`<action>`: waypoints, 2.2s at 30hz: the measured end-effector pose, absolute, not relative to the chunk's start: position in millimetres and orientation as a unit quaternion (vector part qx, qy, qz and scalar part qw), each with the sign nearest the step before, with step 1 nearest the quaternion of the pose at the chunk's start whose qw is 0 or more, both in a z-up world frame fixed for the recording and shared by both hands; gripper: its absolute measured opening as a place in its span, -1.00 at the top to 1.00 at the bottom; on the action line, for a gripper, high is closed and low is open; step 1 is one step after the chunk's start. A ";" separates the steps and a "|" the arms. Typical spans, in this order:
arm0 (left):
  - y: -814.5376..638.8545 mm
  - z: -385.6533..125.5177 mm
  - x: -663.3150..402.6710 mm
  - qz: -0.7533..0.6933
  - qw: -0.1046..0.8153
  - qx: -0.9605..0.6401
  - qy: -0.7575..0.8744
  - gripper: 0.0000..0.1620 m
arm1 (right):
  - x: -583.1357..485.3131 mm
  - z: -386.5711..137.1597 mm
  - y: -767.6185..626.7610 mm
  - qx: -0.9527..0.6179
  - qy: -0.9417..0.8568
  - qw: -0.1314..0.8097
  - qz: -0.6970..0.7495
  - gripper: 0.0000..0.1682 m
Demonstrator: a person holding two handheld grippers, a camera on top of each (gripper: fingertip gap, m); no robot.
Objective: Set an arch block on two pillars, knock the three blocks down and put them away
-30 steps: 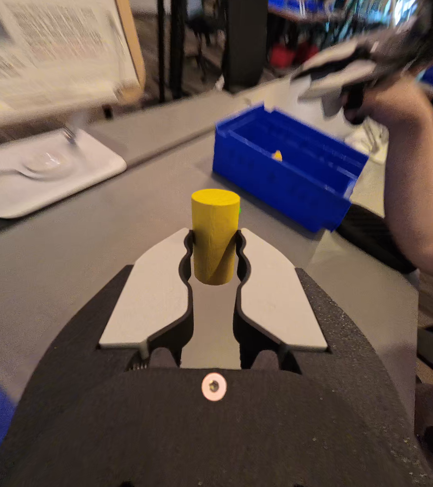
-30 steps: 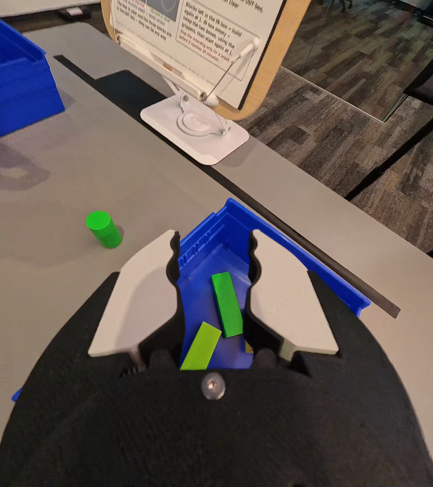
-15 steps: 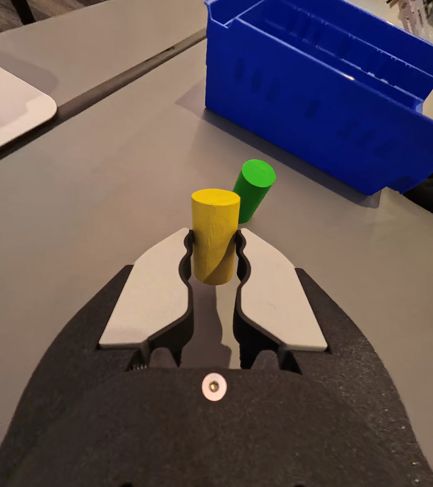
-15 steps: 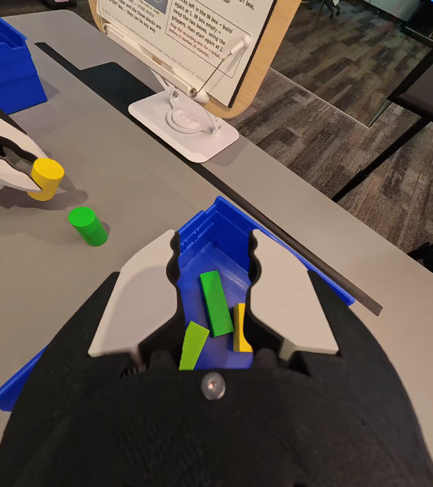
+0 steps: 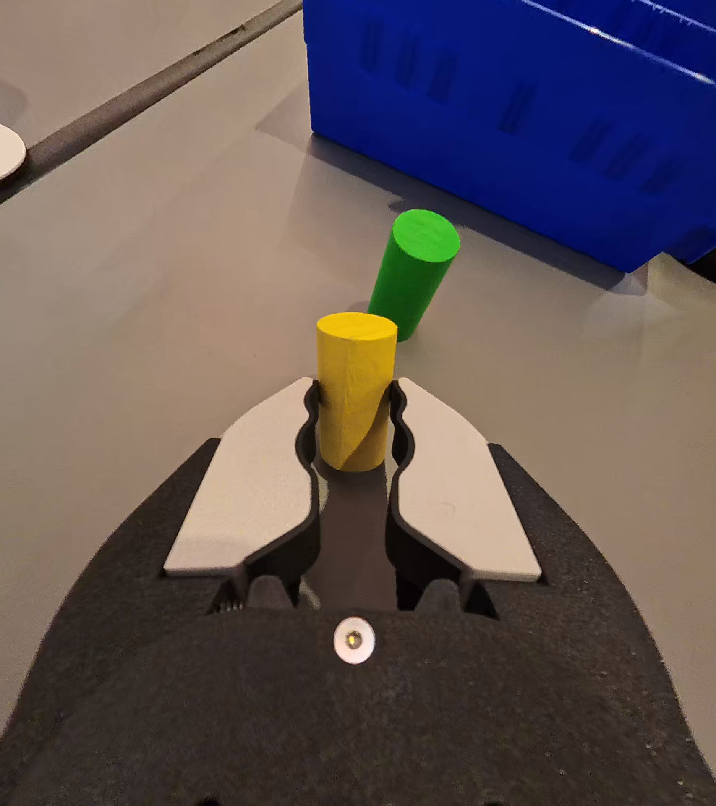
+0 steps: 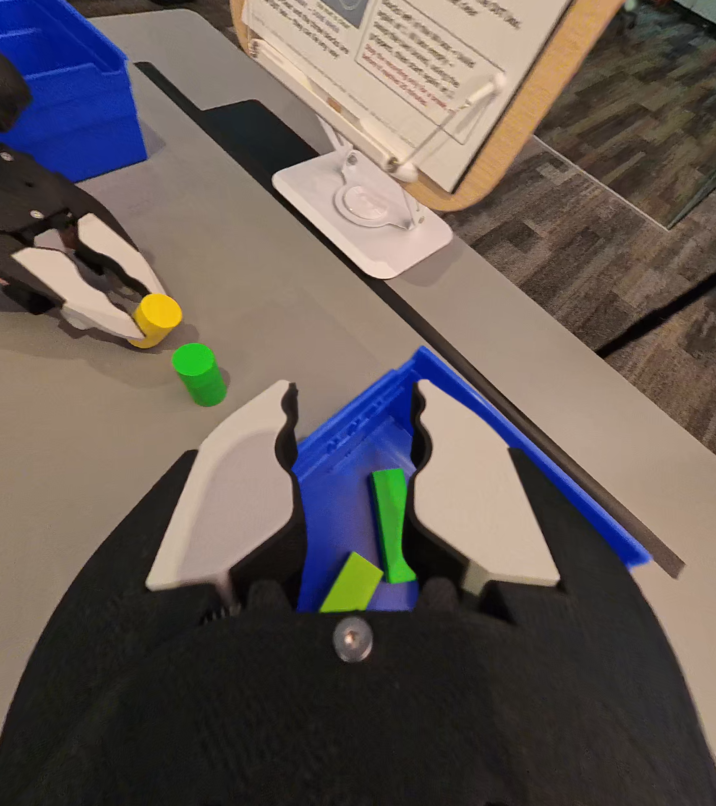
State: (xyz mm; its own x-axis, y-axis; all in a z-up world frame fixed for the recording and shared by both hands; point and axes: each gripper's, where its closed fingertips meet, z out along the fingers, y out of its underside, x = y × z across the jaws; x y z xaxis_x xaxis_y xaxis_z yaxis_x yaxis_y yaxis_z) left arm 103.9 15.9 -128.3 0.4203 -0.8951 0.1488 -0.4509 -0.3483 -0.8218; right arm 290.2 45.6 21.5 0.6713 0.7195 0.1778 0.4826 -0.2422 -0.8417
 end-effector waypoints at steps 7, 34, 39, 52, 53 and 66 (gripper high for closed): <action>12.9 -127.6 99.4 -0.308 0.363 -0.762 0.439 0.62 | 256.7 10.9 35.7 -0.765 -0.439 0.458 0.109 0.39; 18.0 -131.7 95.2 -0.243 0.392 -0.749 0.475 0.62 | 260.5 5.3 40.0 -0.773 -0.427 0.452 0.126 0.39; 20.0 -132.1 100.7 -0.243 0.391 -0.748 0.478 0.62 | 261.8 6.8 39.7 -0.772 -0.426 0.454 0.127 0.40; 14.7 -108.8 101.4 -0.259 0.421 -0.743 0.452 0.19 | 262.4 6.9 38.6 -0.772 -0.426 0.453 0.134 0.39; 10.6 -95.8 99.2 -0.262 0.437 -0.737 0.444 0.23 | 263.5 7.3 39.0 -0.772 -0.424 0.454 0.134 0.39; -47.0 13.9 -156.3 -0.008 0.419 -0.881 0.217 0.38 | 255.3 9.9 35.5 -0.765 -0.430 0.456 0.147 0.39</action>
State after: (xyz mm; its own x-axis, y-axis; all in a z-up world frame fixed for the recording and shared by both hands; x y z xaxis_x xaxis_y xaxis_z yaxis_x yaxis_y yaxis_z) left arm -156.3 -47.0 13.9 0.9054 -0.3897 -0.1687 -0.3768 -0.5541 -0.7423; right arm 255.3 35.5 9.9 0.5878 0.7914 0.1676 0.5239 -0.2146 -0.8243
